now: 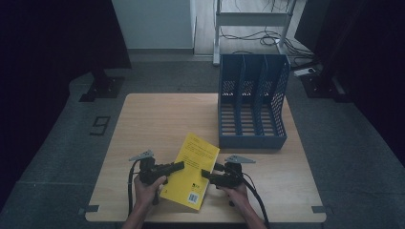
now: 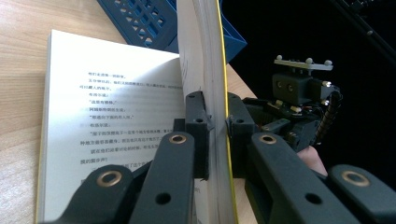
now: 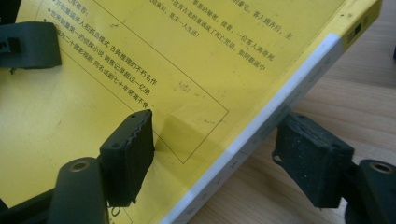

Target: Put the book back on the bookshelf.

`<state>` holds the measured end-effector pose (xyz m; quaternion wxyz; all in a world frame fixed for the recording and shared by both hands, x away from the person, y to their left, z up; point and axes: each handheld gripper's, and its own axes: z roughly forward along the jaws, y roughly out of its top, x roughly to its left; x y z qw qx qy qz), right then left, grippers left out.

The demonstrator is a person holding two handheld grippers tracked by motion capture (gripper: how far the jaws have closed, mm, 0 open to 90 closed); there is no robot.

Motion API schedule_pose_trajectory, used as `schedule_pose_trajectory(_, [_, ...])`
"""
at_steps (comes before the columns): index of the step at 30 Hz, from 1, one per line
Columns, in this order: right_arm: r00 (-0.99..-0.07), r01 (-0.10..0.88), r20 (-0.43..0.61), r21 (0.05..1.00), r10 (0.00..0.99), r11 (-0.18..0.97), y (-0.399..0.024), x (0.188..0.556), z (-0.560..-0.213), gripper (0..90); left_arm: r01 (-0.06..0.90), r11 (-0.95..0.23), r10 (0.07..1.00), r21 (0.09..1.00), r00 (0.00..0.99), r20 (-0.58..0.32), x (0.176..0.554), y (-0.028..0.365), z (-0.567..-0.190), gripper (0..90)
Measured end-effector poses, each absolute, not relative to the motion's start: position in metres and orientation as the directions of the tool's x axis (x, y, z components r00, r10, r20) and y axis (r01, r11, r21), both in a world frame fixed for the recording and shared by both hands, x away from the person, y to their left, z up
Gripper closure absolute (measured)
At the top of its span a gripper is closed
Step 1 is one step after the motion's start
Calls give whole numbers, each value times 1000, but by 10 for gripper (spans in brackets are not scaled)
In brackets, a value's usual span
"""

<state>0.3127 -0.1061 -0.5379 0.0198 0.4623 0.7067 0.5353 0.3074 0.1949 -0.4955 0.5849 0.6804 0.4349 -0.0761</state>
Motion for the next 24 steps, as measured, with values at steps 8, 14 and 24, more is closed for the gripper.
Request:
schedule_pose_trajectory(8, [-577,614,455,789,678,-7,-107,311,-536,333,685,50,512,727,607,-608,309,198,-497,833])
schedule_pose_trajectory(14, [-580,593,447,805,682,-23,-109,308,-534,388,691,53,512,721,602,-613,310,202,-498,833])
schedule_pose_trajectory(24, [-591,574,444,818,673,-36,-111,307,-533,424,697,49,502,716,602,-621,311,206,-500,832])
